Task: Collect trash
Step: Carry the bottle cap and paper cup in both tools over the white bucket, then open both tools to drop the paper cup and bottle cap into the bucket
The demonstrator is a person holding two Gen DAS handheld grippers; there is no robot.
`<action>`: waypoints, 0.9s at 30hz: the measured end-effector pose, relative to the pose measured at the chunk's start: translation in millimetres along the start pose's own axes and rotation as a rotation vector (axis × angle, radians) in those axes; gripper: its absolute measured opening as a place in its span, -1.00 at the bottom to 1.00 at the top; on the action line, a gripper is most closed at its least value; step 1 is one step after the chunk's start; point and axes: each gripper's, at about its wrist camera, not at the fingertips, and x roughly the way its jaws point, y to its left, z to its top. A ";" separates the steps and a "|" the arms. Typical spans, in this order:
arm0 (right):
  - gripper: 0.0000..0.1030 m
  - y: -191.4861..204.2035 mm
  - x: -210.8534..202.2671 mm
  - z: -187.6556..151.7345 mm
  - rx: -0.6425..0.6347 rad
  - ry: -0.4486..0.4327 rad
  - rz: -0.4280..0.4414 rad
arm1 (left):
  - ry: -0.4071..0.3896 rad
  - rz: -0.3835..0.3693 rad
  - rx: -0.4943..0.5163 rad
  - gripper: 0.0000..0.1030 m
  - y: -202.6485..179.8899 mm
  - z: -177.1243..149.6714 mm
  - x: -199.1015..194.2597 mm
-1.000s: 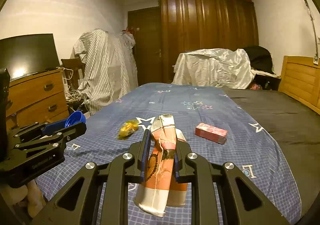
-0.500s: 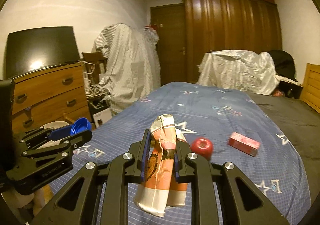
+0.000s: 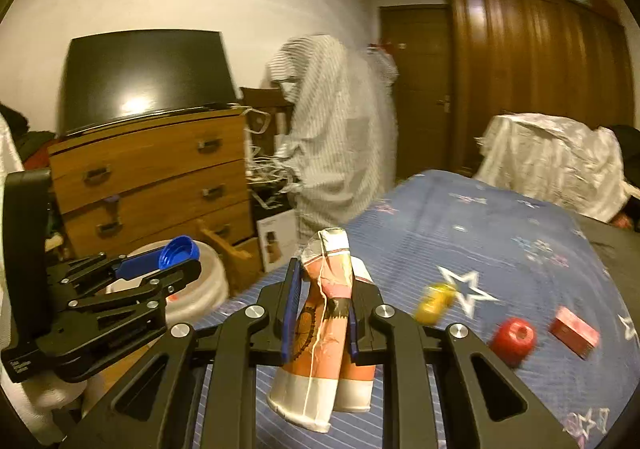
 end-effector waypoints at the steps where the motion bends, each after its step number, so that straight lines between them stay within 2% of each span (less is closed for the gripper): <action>1: -0.60 9.1 6.8 5.0 -0.004 0.003 0.016 | 0.000 0.016 -0.008 -0.27 10.4 2.4 -0.3; 13: -0.60 107.2 104.8 60.3 -0.067 0.092 0.202 | 0.027 0.166 -0.088 -0.26 111.7 17.0 0.3; 18: -0.60 140.5 148.9 79.1 -0.081 0.154 0.268 | 0.073 0.196 -0.104 -0.26 144.5 18.4 14.0; 27: -0.60 185.6 228.6 88.8 -0.116 0.296 0.342 | 0.136 0.209 -0.132 -0.26 191.9 26.2 38.4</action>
